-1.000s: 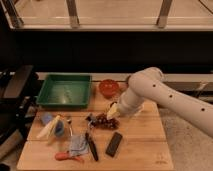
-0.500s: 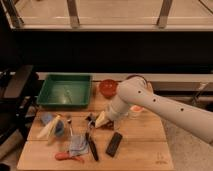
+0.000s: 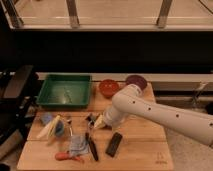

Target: Place brush in tray

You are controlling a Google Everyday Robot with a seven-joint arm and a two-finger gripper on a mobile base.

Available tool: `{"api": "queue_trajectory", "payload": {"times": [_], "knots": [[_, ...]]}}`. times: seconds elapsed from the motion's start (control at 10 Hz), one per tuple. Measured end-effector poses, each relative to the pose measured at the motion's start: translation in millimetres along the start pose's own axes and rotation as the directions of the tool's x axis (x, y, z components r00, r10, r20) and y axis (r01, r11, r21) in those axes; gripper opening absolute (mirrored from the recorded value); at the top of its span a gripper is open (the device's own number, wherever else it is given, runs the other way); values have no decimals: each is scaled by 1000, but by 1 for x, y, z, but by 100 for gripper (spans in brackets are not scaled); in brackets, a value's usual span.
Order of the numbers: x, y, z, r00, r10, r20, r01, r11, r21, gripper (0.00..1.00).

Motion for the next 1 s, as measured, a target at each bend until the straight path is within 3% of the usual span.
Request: {"api": "queue_trajectory", "payload": {"times": [0.4,0.7,1.0], "knots": [[2,-14,12,999,-46,6,46,999,16,64],[1,-51,42,993,-108,43,107,994,16,64],[2,-61,66,990,-128,62,128,992,7,64]]}}
